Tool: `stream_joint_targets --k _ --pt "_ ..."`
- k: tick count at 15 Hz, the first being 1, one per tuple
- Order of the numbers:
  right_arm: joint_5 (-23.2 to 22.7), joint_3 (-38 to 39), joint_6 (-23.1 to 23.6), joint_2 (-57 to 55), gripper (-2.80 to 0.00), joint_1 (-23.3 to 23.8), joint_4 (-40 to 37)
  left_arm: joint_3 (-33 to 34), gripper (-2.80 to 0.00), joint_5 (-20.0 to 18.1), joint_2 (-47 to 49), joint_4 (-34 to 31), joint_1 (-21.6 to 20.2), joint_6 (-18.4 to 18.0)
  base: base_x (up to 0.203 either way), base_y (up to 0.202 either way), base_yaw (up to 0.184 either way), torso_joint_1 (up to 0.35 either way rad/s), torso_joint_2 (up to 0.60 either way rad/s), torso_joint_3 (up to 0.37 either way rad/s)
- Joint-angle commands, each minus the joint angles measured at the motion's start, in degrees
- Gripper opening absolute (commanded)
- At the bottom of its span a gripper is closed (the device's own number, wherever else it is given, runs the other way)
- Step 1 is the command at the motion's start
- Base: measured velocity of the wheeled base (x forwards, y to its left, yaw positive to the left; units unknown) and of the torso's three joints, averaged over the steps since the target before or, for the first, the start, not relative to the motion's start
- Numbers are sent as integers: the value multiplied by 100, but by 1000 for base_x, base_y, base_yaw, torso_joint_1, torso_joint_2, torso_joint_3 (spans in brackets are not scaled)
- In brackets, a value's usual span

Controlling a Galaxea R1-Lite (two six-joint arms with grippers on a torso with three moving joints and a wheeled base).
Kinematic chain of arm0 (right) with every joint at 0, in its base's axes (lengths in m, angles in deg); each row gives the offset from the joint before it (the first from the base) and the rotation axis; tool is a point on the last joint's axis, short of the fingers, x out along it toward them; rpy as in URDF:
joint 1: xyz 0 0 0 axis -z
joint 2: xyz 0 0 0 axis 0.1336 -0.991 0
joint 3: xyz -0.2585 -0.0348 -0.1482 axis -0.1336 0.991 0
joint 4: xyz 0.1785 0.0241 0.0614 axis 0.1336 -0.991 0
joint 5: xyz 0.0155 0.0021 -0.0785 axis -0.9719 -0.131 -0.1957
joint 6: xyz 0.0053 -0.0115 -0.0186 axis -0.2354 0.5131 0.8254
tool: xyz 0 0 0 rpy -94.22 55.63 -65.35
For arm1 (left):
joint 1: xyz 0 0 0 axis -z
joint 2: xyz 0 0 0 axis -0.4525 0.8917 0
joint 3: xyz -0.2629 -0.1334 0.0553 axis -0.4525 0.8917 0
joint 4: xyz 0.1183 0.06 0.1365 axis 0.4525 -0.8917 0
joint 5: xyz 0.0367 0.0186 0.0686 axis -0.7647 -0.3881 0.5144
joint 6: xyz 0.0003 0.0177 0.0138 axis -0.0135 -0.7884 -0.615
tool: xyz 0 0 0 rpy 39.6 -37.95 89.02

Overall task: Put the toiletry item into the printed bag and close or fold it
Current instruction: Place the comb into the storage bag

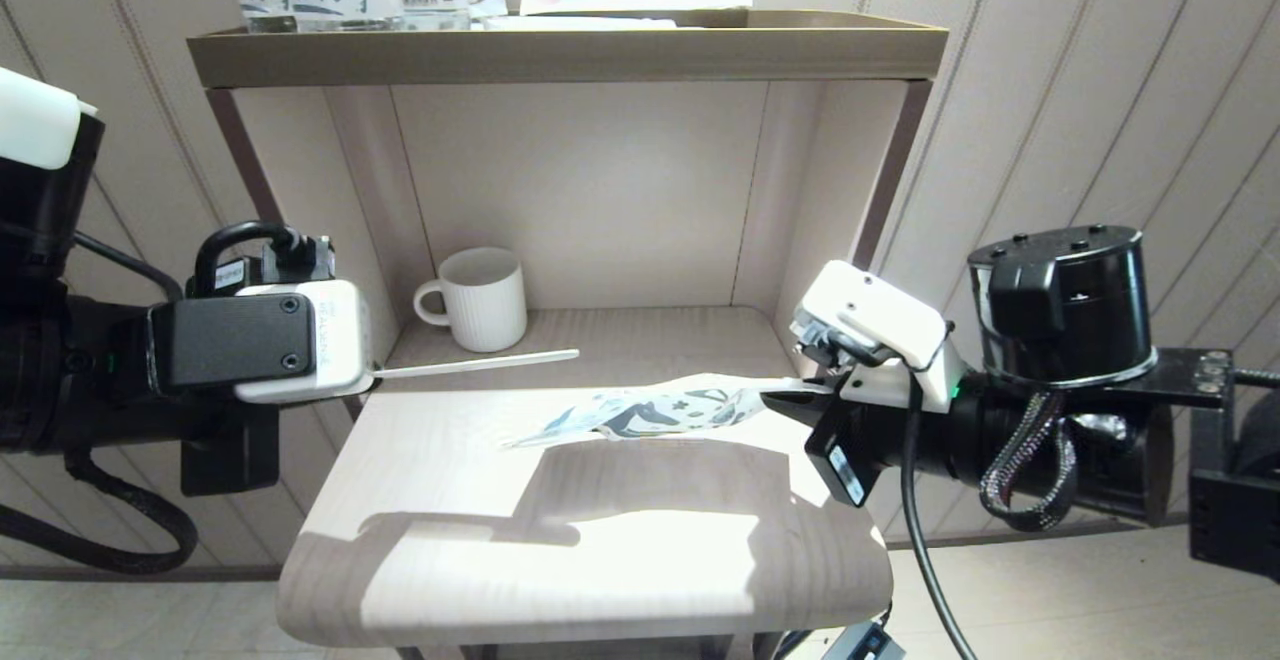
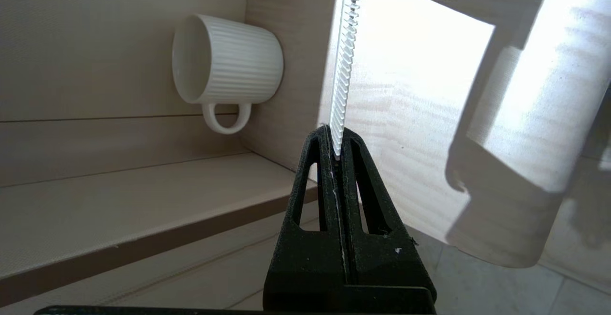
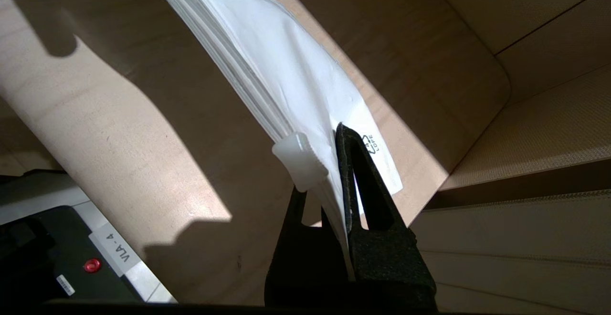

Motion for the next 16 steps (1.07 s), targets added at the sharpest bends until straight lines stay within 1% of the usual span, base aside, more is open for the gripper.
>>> stream_joint_targets --k 1,3,4,6,7,9,11,13,16 --pt "2 -2 14 -47 -280 -3 19 -74 -280 0 -8 -100 -1 -23 0 0 0 0 0 0" --pt "23 -44 26 -141 -280 14 45 -199 -280 3 -1 -203 23 -60 0 0 0 0 0 0" --pt "29 -69 31 -167 -280 14 63 -278 -280 5 6 -342 130 -65 0 0 0 0 0 0" --pt "36 -145 35 -167 -280 5 77 -587 -280 6 21 -949 444 -54 0 0 0 0 0 0" --pt "51 -207 16 -167 -280 5 111 -685 -280 36 79 -1138 615 -50 0 0 0 0 0 0" --pt "294 -235 47 -126 -280 27 328 -646 -280 106 106 -1189 708 -50 0 0 0 0 0 0" --pt "308 -228 92 -71 -280 49 371 -525 -280 130 122 -1206 717 -80 0 0 0 0 0 0" --pt "310 -227 102 -12 -280 19 371 -499 -280 296 153 -1193 726 -93 0 0 0 0 0 0" --pt "310 -226 102 48 -280 -22 371 -522 -280 328 283 -1165 726 -102 0 0 0 0 0 0"
